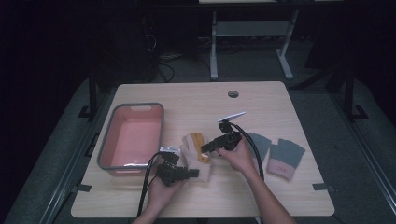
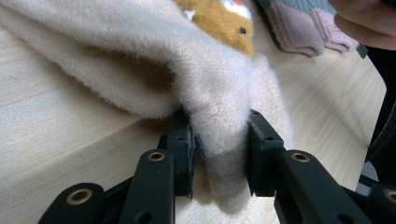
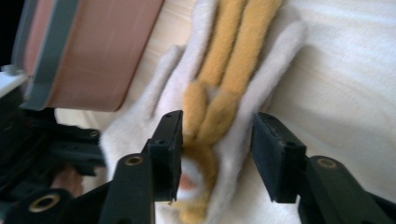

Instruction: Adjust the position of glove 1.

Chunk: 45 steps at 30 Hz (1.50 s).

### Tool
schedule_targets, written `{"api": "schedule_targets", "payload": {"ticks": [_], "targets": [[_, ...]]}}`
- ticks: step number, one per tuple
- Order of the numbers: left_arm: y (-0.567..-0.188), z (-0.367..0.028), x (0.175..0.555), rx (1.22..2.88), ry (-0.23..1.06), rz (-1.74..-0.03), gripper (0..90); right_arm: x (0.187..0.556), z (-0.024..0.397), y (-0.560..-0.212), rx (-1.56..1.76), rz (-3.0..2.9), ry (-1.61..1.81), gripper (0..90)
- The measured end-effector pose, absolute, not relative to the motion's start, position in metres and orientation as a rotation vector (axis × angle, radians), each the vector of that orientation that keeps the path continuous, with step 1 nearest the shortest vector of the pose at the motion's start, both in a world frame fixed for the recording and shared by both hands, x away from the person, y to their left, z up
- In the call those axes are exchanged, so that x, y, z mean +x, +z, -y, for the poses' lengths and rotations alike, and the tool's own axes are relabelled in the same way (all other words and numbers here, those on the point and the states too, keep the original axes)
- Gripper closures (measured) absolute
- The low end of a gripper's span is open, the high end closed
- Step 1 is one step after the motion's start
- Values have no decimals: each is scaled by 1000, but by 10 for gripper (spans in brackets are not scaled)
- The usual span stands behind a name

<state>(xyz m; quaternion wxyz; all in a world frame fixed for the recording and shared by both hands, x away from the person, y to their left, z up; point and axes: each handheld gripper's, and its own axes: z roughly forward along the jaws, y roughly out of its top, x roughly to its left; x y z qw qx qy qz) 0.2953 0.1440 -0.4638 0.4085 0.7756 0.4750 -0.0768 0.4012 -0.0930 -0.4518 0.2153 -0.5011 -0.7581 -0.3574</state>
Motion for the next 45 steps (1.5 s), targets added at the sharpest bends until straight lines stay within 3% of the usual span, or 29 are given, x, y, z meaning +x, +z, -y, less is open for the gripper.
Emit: {"api": "schedule_targets", "payload": {"ticks": [6,16,32,45], "targets": [[-465,-146,296,1940,-202,-1210,672,390,96,-449,-1339,2115,-971,440],[-465,-146,298,1953,-205,-1212,670,376,89,-462,-1314,2161,-921,418],[-467,-147,302,1929,-238,-1234,669,362,87,-473,-1369,2107,-1031,781],[-451,-141,305,1913,-247,-1199,675,361,97,-452,-1346,2117,-1087,801]]}}
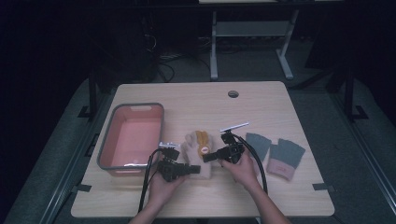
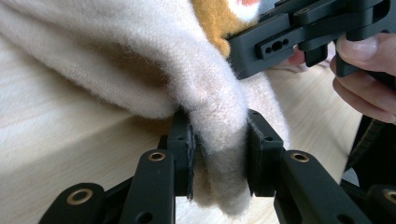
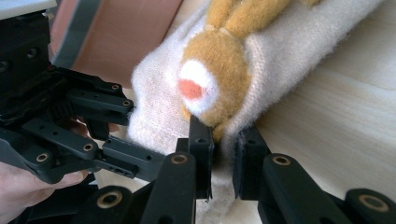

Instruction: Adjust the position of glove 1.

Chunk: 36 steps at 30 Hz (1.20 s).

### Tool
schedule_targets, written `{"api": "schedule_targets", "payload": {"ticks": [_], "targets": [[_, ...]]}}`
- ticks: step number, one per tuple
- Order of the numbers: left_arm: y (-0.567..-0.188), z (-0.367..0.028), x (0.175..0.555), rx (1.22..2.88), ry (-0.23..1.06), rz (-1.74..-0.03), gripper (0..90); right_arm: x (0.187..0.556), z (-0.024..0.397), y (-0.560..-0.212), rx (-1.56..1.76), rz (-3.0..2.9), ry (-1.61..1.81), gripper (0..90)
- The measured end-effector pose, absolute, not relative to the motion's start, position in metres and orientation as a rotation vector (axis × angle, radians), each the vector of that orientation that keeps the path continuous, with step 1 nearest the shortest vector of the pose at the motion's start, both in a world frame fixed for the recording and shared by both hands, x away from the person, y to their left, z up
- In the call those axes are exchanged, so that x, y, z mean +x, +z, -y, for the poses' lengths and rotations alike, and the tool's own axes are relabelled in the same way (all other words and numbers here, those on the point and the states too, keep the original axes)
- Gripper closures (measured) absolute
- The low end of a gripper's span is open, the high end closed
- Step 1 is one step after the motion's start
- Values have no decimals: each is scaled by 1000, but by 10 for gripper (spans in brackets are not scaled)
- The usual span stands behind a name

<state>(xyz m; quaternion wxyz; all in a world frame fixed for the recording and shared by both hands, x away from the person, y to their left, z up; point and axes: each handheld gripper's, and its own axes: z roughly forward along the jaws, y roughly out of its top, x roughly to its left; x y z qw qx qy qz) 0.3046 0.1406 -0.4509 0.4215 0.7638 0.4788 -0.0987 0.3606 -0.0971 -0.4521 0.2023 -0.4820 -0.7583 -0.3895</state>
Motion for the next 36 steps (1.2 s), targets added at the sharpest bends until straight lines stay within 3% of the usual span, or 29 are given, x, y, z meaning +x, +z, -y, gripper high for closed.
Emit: {"api": "schedule_targets", "payload": {"ticks": [36], "targets": [[-375,-155,329,1916,-179,-1043,675,371,98,-372,-1326,2114,-1245,801]]}}
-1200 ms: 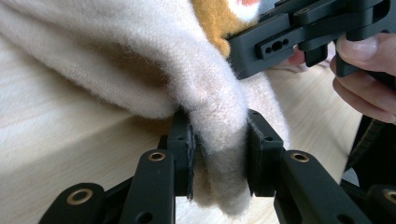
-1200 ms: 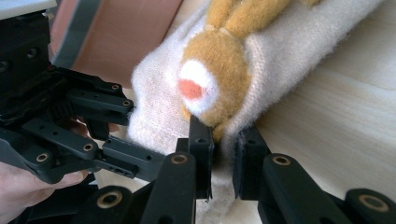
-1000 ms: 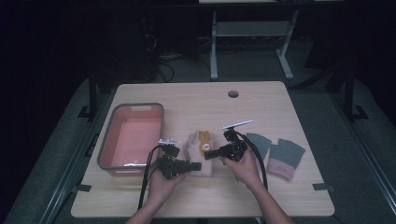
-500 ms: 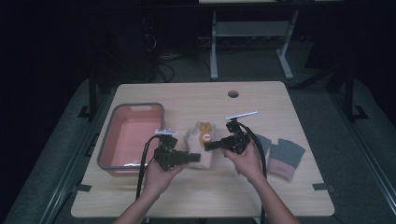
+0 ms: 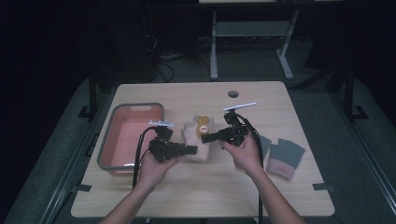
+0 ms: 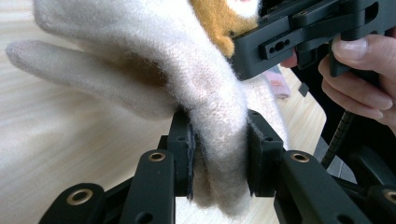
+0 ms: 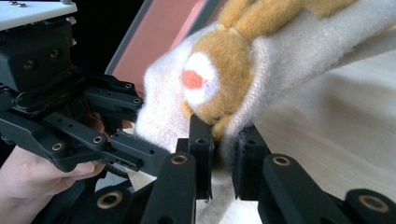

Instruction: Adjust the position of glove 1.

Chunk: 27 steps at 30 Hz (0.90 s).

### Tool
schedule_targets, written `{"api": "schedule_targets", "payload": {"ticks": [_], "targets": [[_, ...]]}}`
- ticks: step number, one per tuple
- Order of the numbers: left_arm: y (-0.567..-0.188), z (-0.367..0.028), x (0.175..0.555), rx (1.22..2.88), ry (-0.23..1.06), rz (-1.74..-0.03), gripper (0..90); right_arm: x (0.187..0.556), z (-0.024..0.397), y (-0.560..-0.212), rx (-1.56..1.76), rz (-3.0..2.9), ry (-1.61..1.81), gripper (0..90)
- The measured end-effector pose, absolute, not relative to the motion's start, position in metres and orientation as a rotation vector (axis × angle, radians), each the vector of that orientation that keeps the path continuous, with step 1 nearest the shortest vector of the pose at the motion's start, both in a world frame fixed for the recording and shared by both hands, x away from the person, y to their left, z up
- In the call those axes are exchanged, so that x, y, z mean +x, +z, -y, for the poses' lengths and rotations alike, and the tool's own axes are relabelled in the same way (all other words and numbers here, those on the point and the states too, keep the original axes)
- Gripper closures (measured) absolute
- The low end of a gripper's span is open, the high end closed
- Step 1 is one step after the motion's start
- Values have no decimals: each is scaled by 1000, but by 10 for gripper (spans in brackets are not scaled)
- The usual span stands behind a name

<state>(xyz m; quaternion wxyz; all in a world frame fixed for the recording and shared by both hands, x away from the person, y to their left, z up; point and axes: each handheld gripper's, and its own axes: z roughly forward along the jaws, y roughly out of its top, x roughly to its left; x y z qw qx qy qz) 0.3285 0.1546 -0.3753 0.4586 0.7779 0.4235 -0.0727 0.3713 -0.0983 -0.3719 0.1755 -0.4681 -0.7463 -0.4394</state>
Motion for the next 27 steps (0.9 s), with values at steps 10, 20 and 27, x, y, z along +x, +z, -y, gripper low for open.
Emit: {"api": "schedule_targets", "payload": {"ticks": [10,20,27], "targets": [[-356,-163,338,1909,-180,-1020,674,380,93,-353,-1313,2108,-1287,801],[-335,-176,345,1895,-168,-1005,675,387,82,-331,-1287,2131,-1304,802],[-319,-187,349,1897,-146,-993,674,393,72,-317,-1269,2118,-1330,802]]}}
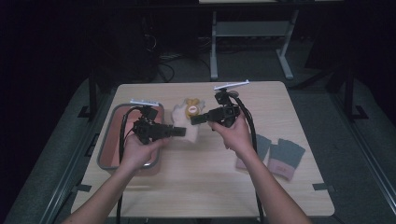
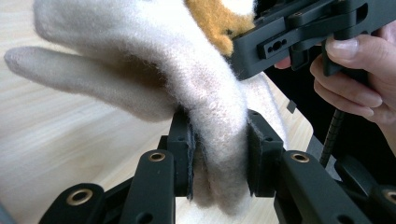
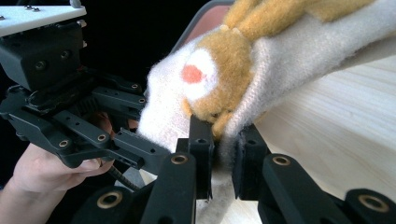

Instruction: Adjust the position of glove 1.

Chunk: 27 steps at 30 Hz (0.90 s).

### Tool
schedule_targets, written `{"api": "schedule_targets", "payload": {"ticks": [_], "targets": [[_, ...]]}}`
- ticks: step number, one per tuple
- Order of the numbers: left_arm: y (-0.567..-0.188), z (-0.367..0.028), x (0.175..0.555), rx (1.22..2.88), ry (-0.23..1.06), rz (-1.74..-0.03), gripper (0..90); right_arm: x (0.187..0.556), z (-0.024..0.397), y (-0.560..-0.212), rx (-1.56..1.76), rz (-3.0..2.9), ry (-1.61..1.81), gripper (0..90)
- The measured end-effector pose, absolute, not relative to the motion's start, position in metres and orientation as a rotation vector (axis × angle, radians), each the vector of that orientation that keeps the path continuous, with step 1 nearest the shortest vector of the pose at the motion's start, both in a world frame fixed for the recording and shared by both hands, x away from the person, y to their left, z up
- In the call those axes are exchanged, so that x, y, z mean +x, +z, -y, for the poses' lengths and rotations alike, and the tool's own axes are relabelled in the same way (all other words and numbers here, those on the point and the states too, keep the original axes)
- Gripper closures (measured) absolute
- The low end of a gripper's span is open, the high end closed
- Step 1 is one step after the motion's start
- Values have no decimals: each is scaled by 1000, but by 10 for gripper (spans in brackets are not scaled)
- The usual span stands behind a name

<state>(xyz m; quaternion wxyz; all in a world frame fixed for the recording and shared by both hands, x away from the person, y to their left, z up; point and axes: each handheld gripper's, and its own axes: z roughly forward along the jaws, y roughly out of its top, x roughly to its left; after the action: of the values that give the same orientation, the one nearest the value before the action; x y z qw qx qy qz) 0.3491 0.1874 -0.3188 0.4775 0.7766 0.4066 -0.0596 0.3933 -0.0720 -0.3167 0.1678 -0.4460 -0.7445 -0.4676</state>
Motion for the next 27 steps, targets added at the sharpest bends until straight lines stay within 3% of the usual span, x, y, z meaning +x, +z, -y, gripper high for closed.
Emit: {"api": "schedule_targets", "payload": {"ticks": [27], "targets": [[-290,-243,352,1837,-103,-1025,674,409,15,-280,-1182,2188,-1330,803]]}}
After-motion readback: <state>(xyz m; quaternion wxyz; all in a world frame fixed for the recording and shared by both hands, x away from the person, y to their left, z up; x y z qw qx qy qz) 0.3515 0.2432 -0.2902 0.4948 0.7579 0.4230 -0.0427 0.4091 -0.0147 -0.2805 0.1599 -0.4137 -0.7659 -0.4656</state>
